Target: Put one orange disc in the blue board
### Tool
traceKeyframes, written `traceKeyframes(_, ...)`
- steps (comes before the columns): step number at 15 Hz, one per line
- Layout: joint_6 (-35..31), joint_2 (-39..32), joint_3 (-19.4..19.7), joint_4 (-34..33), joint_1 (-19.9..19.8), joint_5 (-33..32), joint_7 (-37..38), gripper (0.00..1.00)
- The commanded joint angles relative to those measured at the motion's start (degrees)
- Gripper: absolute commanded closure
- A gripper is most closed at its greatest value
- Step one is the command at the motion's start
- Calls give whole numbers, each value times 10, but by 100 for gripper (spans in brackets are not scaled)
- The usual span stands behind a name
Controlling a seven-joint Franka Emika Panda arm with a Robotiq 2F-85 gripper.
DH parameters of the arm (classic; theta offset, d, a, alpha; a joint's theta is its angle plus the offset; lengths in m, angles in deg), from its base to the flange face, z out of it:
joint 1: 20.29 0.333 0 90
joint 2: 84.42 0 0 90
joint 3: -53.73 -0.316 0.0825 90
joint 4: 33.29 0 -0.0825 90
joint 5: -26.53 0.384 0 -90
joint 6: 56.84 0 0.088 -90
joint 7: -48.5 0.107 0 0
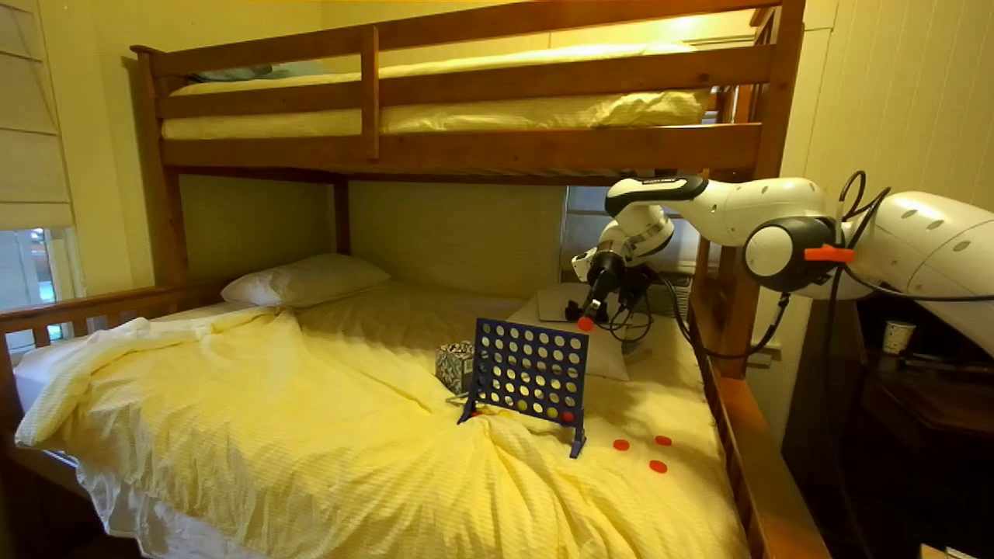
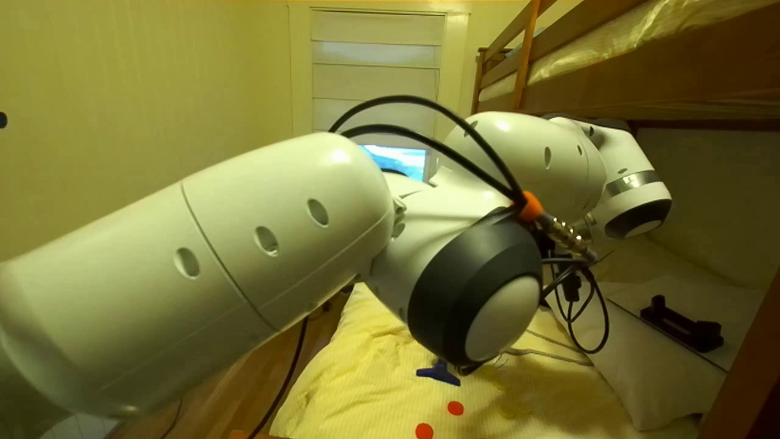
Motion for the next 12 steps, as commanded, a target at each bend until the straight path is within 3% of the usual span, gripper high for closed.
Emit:
traceKeyframes(1,13,-15,-12,-23,-13,13,-2,99)
traceKeyframes(12,14,-28,-29,-30,-16,10,-10,99)
